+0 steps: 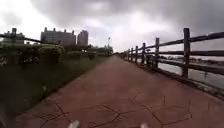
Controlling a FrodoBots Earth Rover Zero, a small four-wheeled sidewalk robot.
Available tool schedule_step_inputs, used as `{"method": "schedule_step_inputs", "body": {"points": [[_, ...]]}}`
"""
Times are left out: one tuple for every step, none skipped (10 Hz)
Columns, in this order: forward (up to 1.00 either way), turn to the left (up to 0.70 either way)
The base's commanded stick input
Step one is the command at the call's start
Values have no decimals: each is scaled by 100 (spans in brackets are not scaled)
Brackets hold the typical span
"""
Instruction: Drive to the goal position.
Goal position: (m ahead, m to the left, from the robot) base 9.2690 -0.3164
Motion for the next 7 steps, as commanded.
{"method": "schedule_step_inputs", "body": {"points": [[70, 0], [70, 0], [70, 0], [70, 0], [70, 15], [70, 27], [70, 25]]}}
